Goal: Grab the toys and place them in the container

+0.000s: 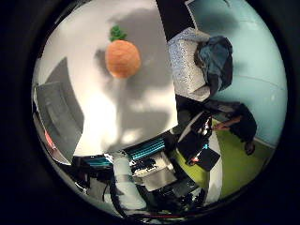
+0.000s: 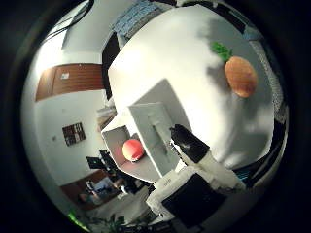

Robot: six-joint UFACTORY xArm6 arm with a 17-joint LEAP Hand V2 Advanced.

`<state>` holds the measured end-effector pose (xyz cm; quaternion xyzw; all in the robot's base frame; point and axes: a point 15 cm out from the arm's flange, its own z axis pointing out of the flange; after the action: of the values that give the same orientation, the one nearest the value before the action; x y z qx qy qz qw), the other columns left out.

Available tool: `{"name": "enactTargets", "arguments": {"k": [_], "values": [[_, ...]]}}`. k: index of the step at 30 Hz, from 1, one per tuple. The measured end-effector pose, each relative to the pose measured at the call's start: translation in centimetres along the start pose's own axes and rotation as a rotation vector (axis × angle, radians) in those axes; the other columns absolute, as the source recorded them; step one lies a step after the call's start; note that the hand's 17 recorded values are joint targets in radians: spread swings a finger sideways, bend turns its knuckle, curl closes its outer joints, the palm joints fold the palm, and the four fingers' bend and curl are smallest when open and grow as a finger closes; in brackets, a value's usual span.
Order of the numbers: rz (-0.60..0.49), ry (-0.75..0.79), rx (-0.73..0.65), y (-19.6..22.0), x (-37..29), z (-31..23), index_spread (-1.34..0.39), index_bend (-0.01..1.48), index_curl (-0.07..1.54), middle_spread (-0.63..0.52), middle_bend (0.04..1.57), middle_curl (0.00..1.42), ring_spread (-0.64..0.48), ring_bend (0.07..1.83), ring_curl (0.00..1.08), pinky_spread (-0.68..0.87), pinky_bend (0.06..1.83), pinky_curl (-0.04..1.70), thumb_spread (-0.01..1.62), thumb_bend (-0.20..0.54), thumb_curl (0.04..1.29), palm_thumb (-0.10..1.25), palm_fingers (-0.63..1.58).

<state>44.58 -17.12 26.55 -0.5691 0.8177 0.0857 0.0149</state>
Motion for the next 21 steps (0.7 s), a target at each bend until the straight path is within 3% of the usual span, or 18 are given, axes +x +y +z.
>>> {"name": "enactTargets", "arguments": {"k": [21], "values": [[0.153, -0.034, -0.114, -3.3, 8.2, 9.8, -0.30, 0.15, 0.27, 0.02, 0.22, 0.34, 0.18, 0.37, 0.24, 0.48, 0.46, 0.30, 1.14, -0.019, 0.37, 0.65, 0.17]]}}
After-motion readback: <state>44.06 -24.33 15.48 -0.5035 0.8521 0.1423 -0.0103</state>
